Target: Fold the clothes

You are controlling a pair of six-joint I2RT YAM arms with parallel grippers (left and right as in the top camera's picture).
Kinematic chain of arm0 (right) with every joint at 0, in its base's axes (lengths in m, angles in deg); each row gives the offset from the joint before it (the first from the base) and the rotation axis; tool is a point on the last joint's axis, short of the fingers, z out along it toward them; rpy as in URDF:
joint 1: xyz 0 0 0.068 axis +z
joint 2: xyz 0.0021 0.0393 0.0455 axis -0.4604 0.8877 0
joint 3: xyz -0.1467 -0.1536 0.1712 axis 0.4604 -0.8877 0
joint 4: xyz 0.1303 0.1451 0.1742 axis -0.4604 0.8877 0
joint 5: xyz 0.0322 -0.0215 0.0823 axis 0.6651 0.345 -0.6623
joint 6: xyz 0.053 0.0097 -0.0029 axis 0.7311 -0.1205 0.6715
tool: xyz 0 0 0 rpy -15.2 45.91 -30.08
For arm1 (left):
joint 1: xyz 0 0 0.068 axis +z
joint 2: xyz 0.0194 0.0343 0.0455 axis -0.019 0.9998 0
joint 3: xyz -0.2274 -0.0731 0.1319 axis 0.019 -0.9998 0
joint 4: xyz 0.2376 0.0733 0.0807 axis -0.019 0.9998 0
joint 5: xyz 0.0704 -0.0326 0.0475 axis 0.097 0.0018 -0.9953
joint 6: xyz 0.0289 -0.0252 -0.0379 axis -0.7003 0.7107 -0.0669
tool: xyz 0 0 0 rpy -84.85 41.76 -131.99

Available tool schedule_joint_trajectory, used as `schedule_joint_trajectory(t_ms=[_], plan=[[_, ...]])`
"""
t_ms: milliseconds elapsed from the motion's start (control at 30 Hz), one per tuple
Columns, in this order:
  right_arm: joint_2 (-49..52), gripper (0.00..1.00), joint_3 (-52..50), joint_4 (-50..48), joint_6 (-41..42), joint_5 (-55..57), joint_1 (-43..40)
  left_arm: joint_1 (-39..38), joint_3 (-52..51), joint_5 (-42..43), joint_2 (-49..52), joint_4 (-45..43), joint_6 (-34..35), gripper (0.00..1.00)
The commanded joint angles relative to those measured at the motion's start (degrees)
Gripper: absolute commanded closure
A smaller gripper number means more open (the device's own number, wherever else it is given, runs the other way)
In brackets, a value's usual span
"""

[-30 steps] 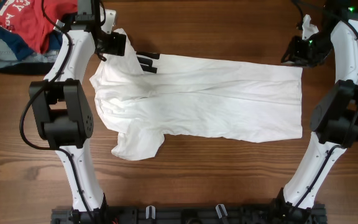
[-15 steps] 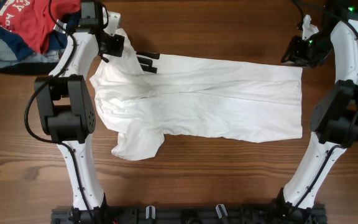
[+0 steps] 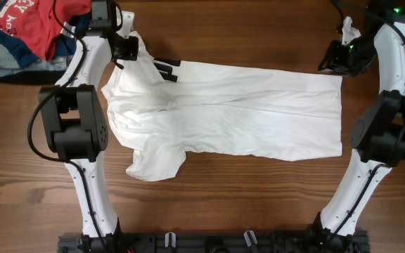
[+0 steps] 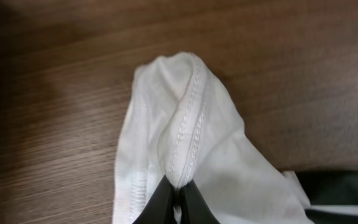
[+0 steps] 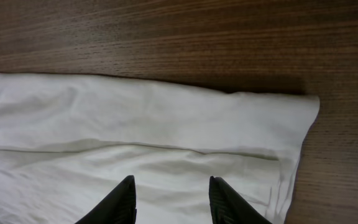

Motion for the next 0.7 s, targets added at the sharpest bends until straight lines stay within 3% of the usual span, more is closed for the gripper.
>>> schedule_joint_trajectory(t_ms=[0,167,333,667], plan=[[-1.60,0.62,-0.15,0.57,0.72,1.22,-0.04,1.92,3.67,-1.40,-6.21,-0.44,8.61,0.96],[-1.31,0.62,-0.15,-0.15,0.85,5.35,-0.04,2.01,3.67,-1.44,-7.87,2.36,9.60,0.96],[-0.94,0.62,-0.15,-3.58,0.83,8.52,-0.04,2.80,3.67,-5.07,-7.87,3.48,15.58,0.96],[4.85,0.60,-0.15,-6.60,2.60,11.82,-1.18,3.52,3.65,-5.05,-7.87,4.61,15.72,0.96]])
